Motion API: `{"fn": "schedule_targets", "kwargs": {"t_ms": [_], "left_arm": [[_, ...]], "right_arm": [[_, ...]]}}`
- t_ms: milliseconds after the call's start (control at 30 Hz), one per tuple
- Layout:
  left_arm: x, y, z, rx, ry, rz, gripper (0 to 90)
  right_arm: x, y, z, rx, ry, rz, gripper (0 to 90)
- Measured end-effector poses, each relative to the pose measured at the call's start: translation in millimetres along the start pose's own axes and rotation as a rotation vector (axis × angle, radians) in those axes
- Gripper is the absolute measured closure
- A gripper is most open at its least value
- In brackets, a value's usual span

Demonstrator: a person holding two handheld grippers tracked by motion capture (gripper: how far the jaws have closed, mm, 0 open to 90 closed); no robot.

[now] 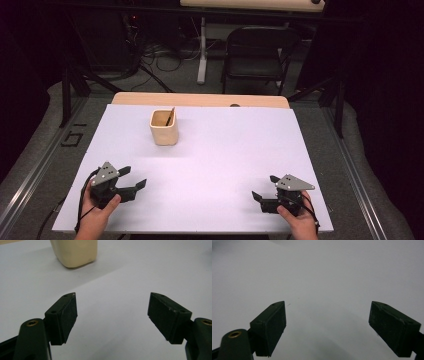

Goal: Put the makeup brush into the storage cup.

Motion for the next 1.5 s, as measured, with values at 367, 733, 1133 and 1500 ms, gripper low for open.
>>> {"fn": "schedule_targets", "kwargs": {"t_ms": [367,733,1133,1500], "left_arm": [[0.6,-1.4,2.3,-0.007,-0.012,0.000,23.9],[-3.8,-2.7,5.4,-0.017,0.001,-0.004,23.9],[-6.3,-2.7,6.0,-0.016,0.008,-0.005,23.9],[-6.6,-3.7,6.2,-0.020,0.010,-0.007,23.9]], "right_arm": [[8.2,1.5,1.3,0.016,-0.032,0.011,14.4],[11.7,1.7,2.6,0.008,-0.051,0.013,14.5],[13.2,1.0,3.4,0.012,-0.055,0.019,14.5],[13.4,1.0,3.8,0.011,-0.056,0.017,14.5]]}}
Point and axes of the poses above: each handheld gripper's, and its own axes: y roughly backward along the jaws, z roughly out of its underside, x roughly to its right, the point moved 1 cm from there along -y, roughly forward along the jaws, and after that the axes turned 3 degrees about -y, right-handed, at the moved point
